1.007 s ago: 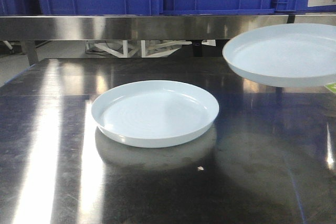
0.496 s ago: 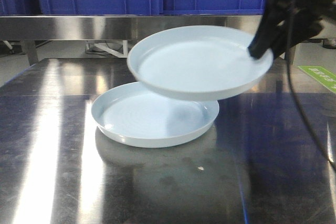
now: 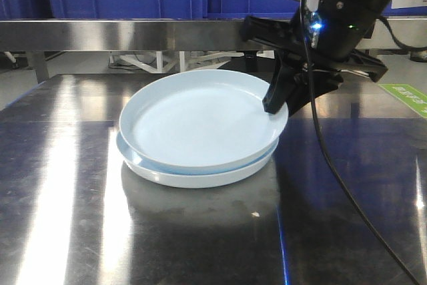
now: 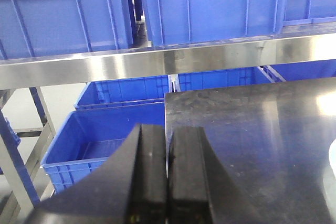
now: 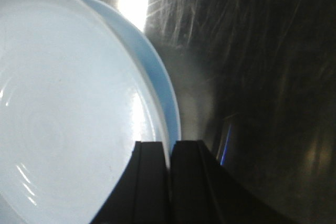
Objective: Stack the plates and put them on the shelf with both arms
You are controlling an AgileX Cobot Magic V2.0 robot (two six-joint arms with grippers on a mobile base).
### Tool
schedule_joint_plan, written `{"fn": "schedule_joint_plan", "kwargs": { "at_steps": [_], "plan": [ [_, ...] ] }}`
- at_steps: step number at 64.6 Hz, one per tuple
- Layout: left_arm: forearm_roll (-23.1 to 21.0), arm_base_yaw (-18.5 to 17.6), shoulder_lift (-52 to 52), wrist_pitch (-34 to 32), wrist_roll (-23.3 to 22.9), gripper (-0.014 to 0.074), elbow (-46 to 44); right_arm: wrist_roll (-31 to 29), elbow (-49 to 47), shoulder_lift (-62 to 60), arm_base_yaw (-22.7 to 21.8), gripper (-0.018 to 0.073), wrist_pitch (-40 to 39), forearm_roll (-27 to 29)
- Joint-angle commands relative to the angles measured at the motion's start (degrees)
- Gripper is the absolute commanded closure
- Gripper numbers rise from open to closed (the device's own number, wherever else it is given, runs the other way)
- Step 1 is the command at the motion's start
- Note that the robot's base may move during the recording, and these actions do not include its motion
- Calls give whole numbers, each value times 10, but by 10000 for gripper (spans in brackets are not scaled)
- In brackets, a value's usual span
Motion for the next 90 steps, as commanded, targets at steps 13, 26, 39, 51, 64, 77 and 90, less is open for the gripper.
{"fn": "schedule_joint_plan", "kwargs": {
  "at_steps": [13,26,39,51,64,77,90],
  "plan": [
    [0,1,3,-50,-3,516,-18,7,-15,-15,5,479,-27,16],
    [0,1,3,-50,-3,516,-18,9,-15,-15,5,319,-28,16],
    [0,1,3,-50,-3,516,-18,9,-15,-15,5,241,-25,16],
    [0,1,3,-50,-3,516,-18,9,-15,-13,5,204,-22,16],
    [0,1,3,-50,-3,516,-18,9,-15,-3,5,204,-10,16],
    [0,1,3,-50,-3,516,-18,9,-15,-1,5,204,-9,16],
    [0,1,3,-50,-3,516,-18,12,-15,8,5,204,-5,16]
  ]
}}
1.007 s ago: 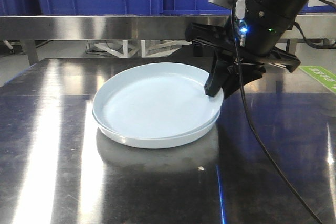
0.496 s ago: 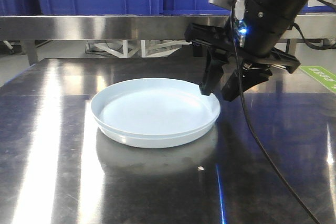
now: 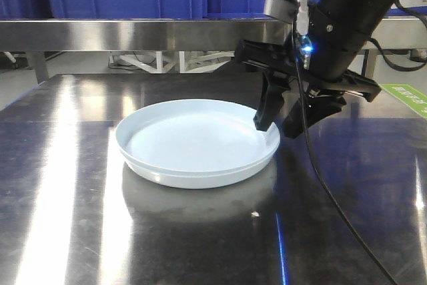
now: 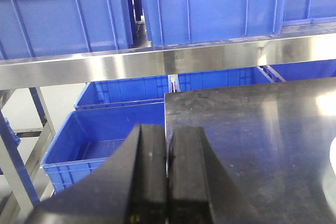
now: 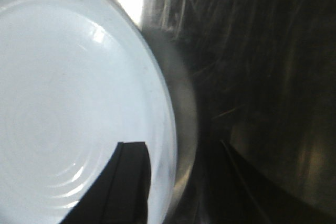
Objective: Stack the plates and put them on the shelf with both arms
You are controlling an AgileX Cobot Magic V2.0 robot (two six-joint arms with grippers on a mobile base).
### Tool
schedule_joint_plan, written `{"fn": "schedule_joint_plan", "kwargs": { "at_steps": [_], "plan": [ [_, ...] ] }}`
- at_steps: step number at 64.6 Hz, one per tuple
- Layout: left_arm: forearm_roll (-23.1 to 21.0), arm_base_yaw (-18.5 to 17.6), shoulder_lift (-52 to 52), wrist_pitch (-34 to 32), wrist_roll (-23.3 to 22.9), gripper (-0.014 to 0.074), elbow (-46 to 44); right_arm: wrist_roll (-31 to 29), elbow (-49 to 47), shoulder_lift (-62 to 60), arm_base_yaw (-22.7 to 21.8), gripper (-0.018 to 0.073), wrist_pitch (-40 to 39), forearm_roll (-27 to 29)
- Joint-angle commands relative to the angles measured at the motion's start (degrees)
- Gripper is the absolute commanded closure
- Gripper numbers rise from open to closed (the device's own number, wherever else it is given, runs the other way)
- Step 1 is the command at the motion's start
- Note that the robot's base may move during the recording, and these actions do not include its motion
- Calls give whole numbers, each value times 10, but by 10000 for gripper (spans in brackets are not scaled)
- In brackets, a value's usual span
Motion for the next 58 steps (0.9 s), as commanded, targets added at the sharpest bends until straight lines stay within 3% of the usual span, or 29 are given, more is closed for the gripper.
{"fn": "schedule_joint_plan", "kwargs": {
  "at_steps": [1,47,58],
  "plan": [
    [0,1,3,-50,-3,516,-18,1,-15,-23,1,204,-7,13],
    [0,1,3,-50,-3,516,-18,35,-15,-9,16,210,-1,43],
    [0,1,3,-50,-3,516,-18,35,-15,-4,17,296,1,43]
  ]
}}
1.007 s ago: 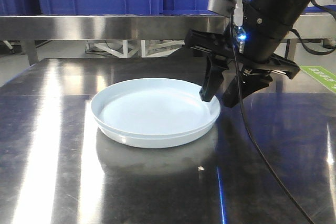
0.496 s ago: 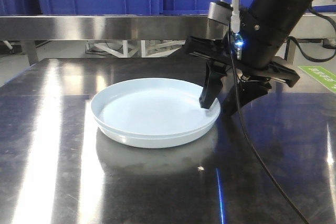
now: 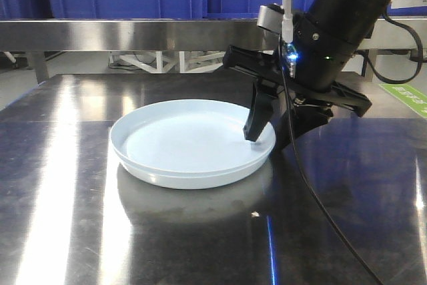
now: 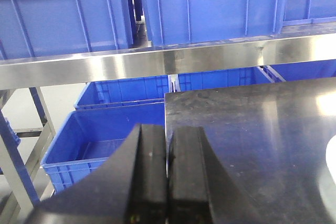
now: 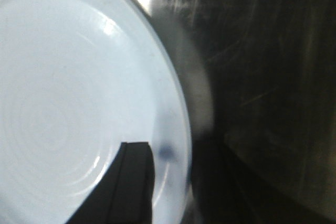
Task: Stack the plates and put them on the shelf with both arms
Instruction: 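Grip the rim of the stacked plates with the right gripper, then lift the stacked plates up with the right gripper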
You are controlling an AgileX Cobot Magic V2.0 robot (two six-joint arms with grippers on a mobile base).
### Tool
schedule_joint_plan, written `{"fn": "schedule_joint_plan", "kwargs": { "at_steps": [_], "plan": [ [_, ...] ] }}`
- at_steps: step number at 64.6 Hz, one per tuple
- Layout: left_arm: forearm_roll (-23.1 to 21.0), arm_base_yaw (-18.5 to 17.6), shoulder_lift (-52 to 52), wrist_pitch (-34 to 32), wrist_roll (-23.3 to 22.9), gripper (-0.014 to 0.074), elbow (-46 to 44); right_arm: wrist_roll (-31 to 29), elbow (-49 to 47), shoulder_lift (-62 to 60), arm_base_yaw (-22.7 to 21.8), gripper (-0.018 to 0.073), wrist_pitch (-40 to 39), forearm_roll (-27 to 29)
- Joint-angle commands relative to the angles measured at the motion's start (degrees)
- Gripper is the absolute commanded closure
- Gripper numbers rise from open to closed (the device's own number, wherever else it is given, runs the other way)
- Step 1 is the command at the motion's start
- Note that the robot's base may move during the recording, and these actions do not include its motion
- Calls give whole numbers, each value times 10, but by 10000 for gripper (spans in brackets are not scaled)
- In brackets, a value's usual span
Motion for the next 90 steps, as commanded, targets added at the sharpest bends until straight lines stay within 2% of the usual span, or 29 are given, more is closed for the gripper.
{"fn": "schedule_joint_plan", "kwargs": {
  "at_steps": [1,25,46,61,74,83,90],
  "plan": [
    [0,1,3,-50,-3,516,-18,1,-15,-19,1,305,-6,15],
    [0,1,3,-50,-3,516,-18,1,-15,-20,1,514,-6,15],
    [0,1,3,-50,-3,516,-18,0,-13,-63,-2,511,-48,-2],
    [0,1,3,-50,-3,516,-18,-1,45,-129,-24,511,-132,-80],
    [0,1,3,-50,-3,516,-18,-20,125,-216,-53,511,-237,-122],
    [0,1,3,-50,-3,516,-18,-22,177,-271,-54,511,-326,-158],
    [0,1,3,-50,-3,516,-18,-22,214,-312,-54,511,-376,-164]
  ]
}}
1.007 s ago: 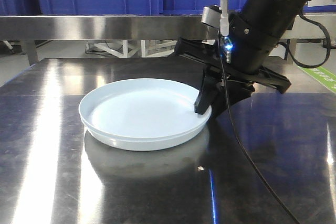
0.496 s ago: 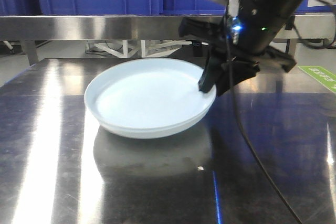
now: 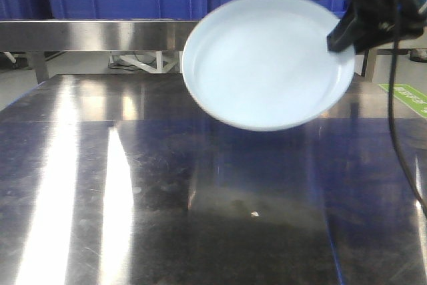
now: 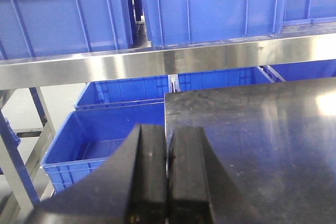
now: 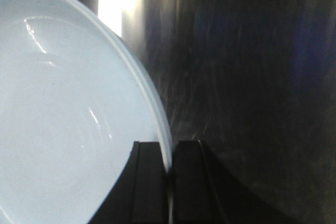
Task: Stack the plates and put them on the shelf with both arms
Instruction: 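Lift the stacked plates up with the right gripper, then hold the plate stack raised in the right gripper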
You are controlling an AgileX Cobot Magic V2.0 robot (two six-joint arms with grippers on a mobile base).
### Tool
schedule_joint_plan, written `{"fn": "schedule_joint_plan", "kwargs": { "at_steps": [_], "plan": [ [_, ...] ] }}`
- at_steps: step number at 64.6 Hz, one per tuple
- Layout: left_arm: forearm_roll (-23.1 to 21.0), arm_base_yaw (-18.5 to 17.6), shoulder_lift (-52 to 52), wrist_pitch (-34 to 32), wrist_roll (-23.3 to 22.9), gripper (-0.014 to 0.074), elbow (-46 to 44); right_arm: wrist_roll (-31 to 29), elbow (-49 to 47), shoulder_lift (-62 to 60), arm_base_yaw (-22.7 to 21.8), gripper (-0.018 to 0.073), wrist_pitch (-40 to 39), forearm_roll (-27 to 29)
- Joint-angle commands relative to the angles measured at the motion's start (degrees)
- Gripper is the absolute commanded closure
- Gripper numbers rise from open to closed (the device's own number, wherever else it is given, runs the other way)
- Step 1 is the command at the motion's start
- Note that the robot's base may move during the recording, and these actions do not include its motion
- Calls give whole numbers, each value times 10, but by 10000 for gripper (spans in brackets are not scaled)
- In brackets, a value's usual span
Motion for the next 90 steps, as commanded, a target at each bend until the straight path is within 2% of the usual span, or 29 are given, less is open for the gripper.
{"fn": "schedule_joint_plan", "kwargs": {
  "at_steps": [1,13,50,70,90],
  "plan": [
    [0,1,3,-50,-3,516,-18,-4,10,-53,-4,511,-97,-9],
    [0,1,3,-50,-3,516,-18,-4,54,-104,-4,511,-121,-19],
    [0,1,3,-50,-3,516,-18,-4,202,-323,-4,511,-127,-27],
    [0,1,3,-50,-3,516,-18,-4,264,-428,-48,511,-167,-27],
    [0,1,3,-50,-3,516,-18,-4,303,-524,-51,511,-159,-27]
  ]
}}
